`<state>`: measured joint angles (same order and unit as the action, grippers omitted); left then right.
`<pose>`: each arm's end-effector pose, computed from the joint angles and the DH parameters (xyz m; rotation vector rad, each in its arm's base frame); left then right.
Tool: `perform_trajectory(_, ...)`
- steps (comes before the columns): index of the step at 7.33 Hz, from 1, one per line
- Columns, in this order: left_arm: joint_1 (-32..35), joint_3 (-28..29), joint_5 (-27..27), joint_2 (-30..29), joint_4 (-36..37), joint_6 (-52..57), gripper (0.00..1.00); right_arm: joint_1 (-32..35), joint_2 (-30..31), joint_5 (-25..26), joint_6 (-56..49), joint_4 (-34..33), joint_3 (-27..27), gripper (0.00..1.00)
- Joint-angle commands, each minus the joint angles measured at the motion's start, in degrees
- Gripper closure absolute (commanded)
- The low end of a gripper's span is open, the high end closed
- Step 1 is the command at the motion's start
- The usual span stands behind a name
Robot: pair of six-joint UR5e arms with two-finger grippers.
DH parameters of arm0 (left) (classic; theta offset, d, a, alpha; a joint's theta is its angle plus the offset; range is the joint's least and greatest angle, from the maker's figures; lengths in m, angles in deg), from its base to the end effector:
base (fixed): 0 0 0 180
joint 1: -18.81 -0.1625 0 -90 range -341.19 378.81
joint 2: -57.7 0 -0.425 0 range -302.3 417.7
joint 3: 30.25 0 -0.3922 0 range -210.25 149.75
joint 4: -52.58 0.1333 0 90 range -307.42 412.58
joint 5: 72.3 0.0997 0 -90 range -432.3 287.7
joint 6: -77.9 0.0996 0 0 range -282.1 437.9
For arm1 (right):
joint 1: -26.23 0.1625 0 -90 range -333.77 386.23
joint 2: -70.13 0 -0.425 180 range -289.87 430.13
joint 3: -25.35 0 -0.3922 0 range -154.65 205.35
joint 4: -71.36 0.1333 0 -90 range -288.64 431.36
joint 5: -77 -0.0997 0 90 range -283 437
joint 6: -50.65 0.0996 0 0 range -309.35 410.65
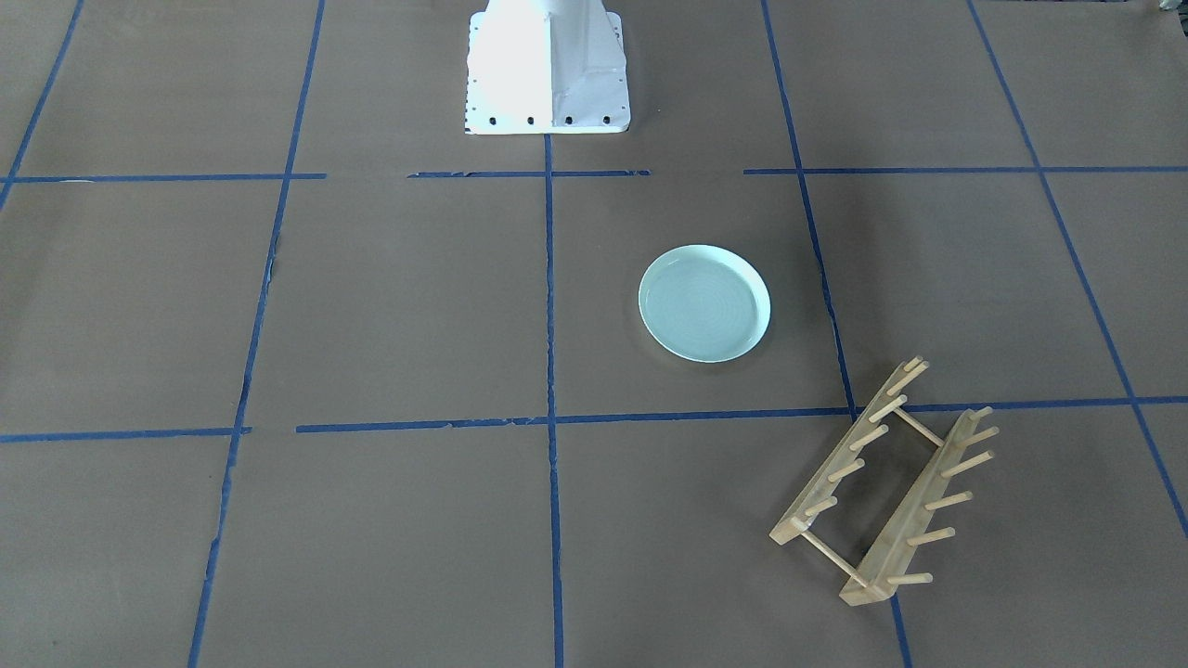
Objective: Place plate on table
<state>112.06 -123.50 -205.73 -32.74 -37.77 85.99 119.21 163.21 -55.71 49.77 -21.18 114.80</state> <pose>-0.0930 -0.4947 0.6274 0.1417 0.7477 0.1071 0.0896 -0.4558 0.6952 -0.0775 -0.7479 0.0750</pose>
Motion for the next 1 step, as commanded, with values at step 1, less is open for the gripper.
perform_trajectory(1,0.0,-0.4,0.1,0.0,0.0,0.0,0.00,0.0,0.0,0.0,0.0,0.0,-0.1,0.00)
